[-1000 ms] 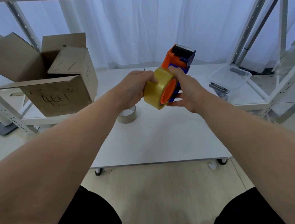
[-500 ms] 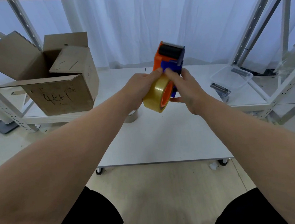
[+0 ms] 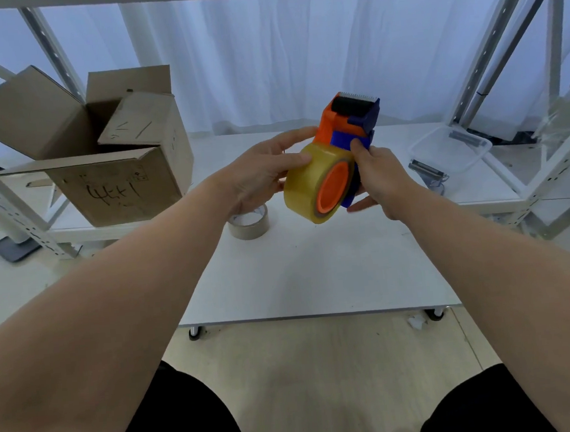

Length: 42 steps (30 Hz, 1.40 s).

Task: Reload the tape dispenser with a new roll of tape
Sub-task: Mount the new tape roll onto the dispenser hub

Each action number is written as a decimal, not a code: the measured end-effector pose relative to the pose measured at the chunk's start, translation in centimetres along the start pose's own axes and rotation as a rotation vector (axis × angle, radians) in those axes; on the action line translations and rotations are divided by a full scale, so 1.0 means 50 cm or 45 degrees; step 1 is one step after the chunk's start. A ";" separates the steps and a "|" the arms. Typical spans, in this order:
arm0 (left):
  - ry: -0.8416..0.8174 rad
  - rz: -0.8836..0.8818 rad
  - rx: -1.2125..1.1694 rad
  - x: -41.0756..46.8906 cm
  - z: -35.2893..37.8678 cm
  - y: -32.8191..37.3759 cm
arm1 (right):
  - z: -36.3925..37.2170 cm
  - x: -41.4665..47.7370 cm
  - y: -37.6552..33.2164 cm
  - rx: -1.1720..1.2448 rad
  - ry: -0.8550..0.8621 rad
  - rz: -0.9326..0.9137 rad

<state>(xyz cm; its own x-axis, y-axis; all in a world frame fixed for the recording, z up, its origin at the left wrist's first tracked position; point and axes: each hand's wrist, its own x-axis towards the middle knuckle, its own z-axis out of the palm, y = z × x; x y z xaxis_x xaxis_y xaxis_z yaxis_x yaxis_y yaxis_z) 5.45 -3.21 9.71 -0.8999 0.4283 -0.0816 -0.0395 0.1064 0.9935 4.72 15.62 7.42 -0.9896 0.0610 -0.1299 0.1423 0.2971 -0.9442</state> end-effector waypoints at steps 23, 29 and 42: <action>0.725 0.604 0.595 0.010 0.030 -0.016 | 0.046 0.004 -0.025 0.301 0.431 -0.075; 0.580 0.104 0.531 0.011 0.042 0.013 | 0.028 -0.020 -0.026 -0.277 0.325 -0.550; 0.143 0.177 -0.085 0.004 -0.008 0.007 | 0.017 -0.010 -0.020 0.338 0.135 -0.298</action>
<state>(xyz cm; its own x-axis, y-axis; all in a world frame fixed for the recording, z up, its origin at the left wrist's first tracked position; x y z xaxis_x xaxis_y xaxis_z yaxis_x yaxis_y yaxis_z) 5.08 -3.42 10.06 -0.9414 0.3314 0.0626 0.0634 -0.0084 0.9980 5.07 14.48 8.15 -0.9854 0.1233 0.1175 -0.1110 0.0581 -0.9921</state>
